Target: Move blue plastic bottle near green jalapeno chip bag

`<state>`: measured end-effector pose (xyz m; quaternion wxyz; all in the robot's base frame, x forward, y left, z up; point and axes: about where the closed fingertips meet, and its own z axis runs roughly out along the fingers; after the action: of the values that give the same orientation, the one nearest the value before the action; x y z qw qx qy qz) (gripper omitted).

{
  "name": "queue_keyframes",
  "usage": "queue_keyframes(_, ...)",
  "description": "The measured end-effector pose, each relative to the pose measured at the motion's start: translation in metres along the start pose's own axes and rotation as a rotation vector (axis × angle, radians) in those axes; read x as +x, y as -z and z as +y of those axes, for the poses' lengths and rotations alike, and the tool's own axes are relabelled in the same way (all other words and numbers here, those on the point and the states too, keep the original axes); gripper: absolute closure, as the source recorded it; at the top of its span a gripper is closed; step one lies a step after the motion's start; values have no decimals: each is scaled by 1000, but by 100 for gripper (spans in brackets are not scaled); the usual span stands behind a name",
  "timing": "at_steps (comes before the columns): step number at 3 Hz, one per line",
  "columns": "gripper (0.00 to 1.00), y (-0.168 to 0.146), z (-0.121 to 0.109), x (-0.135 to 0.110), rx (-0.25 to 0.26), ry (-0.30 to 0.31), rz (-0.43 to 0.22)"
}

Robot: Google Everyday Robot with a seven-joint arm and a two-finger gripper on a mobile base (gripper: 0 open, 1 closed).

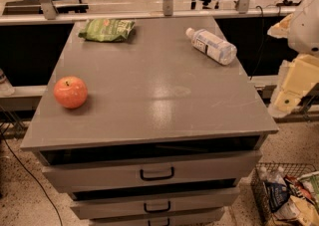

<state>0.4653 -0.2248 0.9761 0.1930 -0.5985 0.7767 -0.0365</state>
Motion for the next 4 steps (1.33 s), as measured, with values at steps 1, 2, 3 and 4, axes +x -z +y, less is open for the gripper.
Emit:
queue_keyframes(1,0,-18,-62,-2,88,-8,-79)
queue_keyframes(2,0,-23,-135,-8,207,0,-130)
queue_keyframes(3,0,-23,-135,-8,207,0,-130)
queue_keyframes(4,0,-46,-152,-6,204,-88,-182)
